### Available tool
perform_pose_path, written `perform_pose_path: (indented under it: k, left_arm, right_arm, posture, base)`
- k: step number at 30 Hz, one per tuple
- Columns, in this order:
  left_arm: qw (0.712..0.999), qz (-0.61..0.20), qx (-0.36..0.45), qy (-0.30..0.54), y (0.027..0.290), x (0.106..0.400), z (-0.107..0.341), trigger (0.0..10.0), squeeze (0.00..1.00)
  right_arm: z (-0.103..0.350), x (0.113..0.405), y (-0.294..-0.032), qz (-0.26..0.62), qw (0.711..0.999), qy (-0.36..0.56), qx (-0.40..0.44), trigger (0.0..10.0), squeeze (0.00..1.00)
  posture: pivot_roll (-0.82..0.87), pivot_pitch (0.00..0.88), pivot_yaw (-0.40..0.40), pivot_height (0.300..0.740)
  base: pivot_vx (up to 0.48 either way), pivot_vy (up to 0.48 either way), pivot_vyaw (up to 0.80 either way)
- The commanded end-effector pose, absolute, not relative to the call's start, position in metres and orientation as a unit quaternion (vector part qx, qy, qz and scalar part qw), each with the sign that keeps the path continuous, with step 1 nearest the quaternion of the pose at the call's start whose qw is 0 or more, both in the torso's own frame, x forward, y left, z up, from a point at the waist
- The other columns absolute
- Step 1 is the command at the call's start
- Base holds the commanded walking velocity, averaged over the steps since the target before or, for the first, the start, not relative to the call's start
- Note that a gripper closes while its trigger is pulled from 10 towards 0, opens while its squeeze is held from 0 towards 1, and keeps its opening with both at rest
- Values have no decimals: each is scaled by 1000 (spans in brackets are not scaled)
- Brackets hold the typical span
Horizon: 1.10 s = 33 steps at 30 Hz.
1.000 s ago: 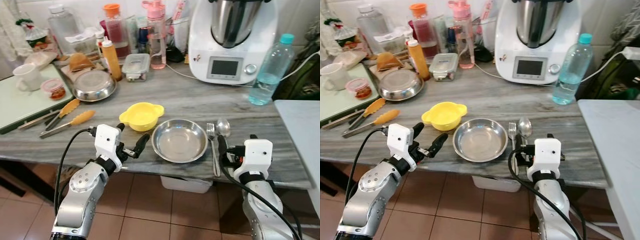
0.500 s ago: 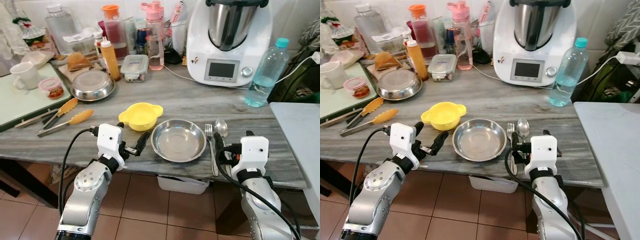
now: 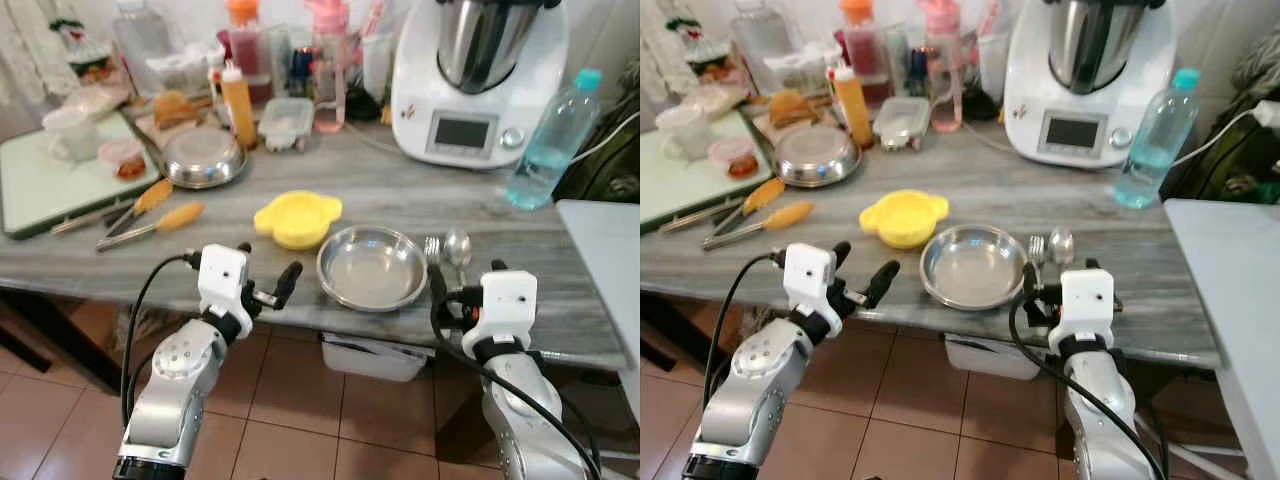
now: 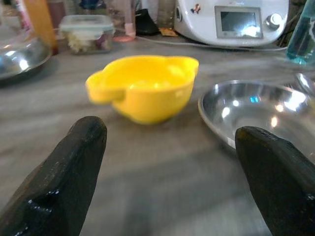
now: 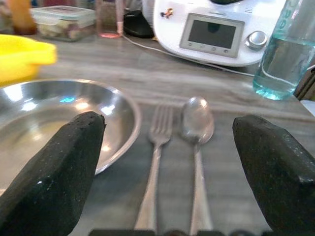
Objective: Setting the table
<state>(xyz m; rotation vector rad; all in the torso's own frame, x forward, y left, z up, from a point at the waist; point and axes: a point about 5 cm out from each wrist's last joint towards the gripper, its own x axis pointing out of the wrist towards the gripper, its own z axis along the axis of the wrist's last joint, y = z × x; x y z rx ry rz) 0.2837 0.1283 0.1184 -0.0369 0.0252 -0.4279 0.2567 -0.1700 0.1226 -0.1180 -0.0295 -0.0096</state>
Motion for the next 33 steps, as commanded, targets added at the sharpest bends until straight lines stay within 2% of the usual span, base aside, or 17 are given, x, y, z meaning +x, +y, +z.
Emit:
perform_pose_path:
  k: [1, 28, 33]
  left_arm:
    - [977, -211, -10, 18, 129, 284, 116, 10000, 0]
    - [973, -231, -1, 14, 125, 284, 117, 10000, 0]
    - [977, -213, 4, 17, 130, 288, 110, 10000, 0]
  right_arm:
    - [121, 257, -171, -10, 999, -10, -53, 10000, 0]
    - [120, 261, -173, -28, 999, -7, -44, 10000, 0]
    - [120, 262, -174, -32, 999, -6, -43, 10000, 0]
  posture:
    - [-102, 0, 48, 740]
    - [-100, 5, 63, 740]
    - [-100, 4, 66, 740]
  base:
    - [-394, 0, 0]
    - [-376, 0, 0]
    - [0, 0, 0]
